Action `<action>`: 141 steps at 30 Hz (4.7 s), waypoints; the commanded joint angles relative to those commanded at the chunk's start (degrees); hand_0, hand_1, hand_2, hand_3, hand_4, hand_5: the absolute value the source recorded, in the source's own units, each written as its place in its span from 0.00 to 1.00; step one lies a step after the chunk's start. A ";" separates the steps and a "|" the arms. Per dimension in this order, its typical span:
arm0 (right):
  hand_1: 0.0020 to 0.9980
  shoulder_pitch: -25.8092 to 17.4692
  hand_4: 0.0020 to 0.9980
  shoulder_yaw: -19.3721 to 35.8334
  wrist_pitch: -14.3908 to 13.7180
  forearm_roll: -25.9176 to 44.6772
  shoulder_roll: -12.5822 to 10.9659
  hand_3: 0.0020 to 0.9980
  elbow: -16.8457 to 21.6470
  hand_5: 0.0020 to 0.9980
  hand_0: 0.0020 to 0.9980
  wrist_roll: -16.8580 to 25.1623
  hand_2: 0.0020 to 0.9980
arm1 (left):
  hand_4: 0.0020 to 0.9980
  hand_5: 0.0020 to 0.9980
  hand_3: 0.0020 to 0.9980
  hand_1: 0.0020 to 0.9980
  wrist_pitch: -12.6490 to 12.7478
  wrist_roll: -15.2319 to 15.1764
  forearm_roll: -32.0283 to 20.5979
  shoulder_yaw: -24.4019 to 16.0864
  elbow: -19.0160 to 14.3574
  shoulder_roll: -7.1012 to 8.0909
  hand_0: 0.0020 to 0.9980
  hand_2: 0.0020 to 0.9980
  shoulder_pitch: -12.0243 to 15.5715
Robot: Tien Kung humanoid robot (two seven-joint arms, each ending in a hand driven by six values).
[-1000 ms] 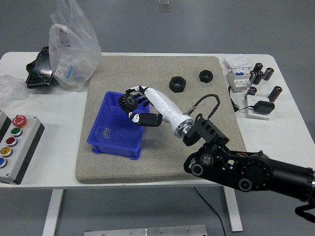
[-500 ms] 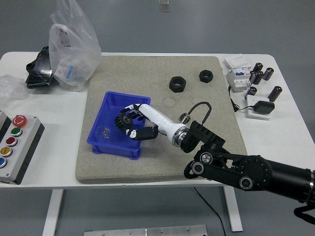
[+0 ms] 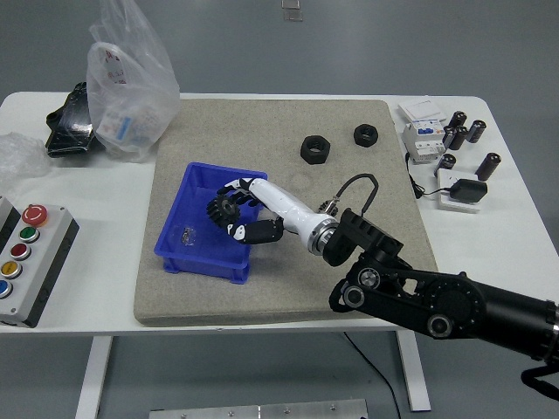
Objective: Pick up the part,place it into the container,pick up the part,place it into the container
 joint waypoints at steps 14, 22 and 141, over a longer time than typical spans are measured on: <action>0.83 -1.04 0.79 2.11 -0.14 -2.16 -0.30 0.92 0.39 0.27 0.84 -1.13 0.89 | 0.69 0.27 0.61 0.56 0.03 0.15 0.42 -0.46 0.00 -0.02 0.63 0.55 0.11; 0.77 -4.70 0.72 10.29 -5.40 -9.61 -2.11 0.84 2.24 0.23 0.73 -3.99 0.81 | 0.68 0.27 0.61 0.56 0.02 0.02 0.56 -0.61 0.00 -0.07 0.63 0.55 0.18; 0.70 -15.51 0.56 23.90 -13.39 -2.92 -4.28 0.72 3.35 0.30 0.62 9.91 0.74 | 0.68 0.27 0.61 0.56 0.07 0.43 1.77 -1.89 0.00 -0.29 0.63 0.55 0.29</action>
